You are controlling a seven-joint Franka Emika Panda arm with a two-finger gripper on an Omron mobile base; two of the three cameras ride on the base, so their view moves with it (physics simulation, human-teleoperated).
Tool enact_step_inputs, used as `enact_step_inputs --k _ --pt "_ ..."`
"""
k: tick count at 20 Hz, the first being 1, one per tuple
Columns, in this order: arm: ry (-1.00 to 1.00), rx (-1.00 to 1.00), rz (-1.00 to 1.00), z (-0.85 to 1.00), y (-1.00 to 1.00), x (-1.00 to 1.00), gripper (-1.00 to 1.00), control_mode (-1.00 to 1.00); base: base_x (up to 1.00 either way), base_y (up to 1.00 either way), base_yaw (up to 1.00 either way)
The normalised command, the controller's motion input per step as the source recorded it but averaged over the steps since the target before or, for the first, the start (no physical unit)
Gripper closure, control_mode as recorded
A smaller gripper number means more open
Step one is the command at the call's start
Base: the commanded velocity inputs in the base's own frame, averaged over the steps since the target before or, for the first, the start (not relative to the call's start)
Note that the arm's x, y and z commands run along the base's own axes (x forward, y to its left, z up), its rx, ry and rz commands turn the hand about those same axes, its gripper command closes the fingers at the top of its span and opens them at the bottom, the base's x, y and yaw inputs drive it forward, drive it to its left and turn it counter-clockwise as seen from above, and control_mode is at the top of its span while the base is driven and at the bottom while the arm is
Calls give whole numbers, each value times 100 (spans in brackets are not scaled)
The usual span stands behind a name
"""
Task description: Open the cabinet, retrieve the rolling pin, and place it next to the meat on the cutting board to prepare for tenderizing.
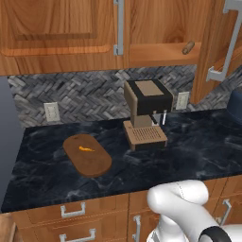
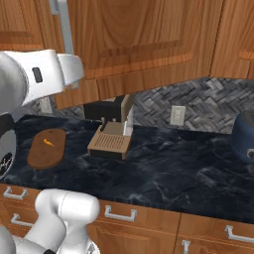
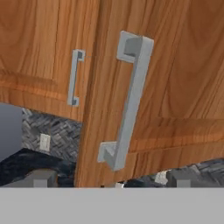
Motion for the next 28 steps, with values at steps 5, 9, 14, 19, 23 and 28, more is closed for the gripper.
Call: enact_step_inputs --k 5,9,14,19,23,28 --pt "-13 -20 -11 0 85 -27 -100 -100 0 0 0" --pt "-8 -21 -11 -3 80 -5 -100 -100 0 0 0" --pt "3 -20 -16 -23 66 32 -100 -100 0 0 0" --pt "7 -20 -24 -37 44 80 -100 -100 0 0 0" --pt "10 -15 -21 -38 21 84 -100 -100 0 0 0" --pt "3 -17 -22 -40 2 77 -100 -100 0 0 0"
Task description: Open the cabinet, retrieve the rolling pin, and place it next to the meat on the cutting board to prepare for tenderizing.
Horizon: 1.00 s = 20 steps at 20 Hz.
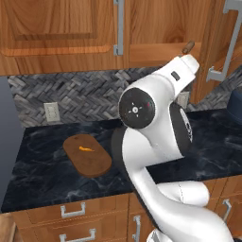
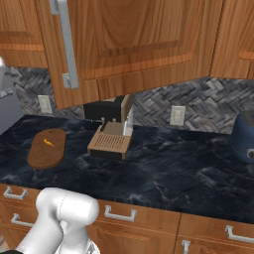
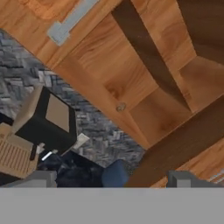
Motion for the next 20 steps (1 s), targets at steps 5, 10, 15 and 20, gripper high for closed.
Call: enact_step_inputs --k 5,10,15,20 --pt "1 -15 -23 -25 -8 69 -100 -100 0 0 0" --pt "6 -9 -18 -7 -34 58 -100 -100 0 0 0" --pt "9 -1 -7 0 -64 23 -100 -100 0 0 0" --pt "8 0 -5 0 -69 3 -100 -100 0 0 0"
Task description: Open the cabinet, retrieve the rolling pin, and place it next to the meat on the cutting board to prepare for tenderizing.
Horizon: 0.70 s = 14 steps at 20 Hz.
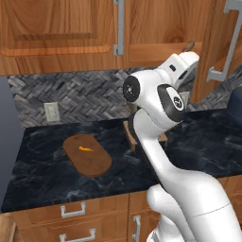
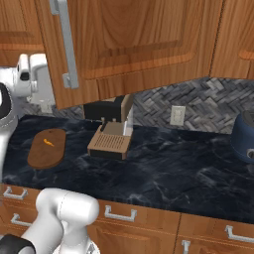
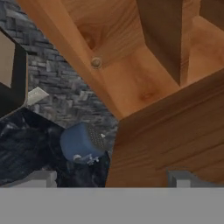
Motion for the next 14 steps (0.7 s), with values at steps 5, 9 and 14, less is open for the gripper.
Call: enact_step_inputs --k 5,9,14 --pt "0 0 -4 0 -71 -37 -100 -100 0 0 0" --pt "-6 -1 -5 3 -70 -77 -100 -100 0 0 0" --pt "-2 0 -5 5 -82 -56 -100 -100 0 0 0"
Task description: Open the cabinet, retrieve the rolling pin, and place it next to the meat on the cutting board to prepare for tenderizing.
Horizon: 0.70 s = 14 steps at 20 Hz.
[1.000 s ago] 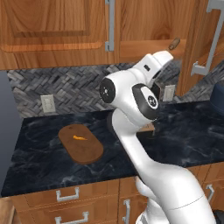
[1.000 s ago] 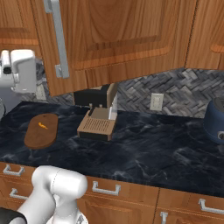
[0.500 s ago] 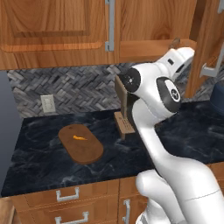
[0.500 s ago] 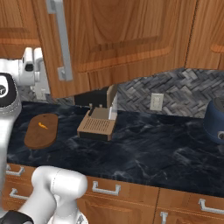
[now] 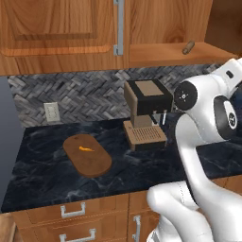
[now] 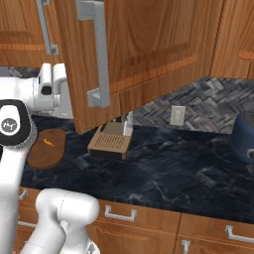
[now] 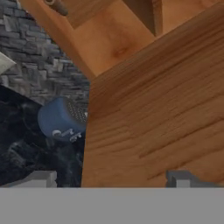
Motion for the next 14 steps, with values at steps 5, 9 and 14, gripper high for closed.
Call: enact_step_inputs --k 5,9,14 --pt "0 0 -4 0 -89 -20 -100 -100 0 0 0" --pt "2 0 -5 0 -92 0 -100 -100 0 0 0" --pt "3 1 -5 0 -90 1 -100 -100 0 0 0"
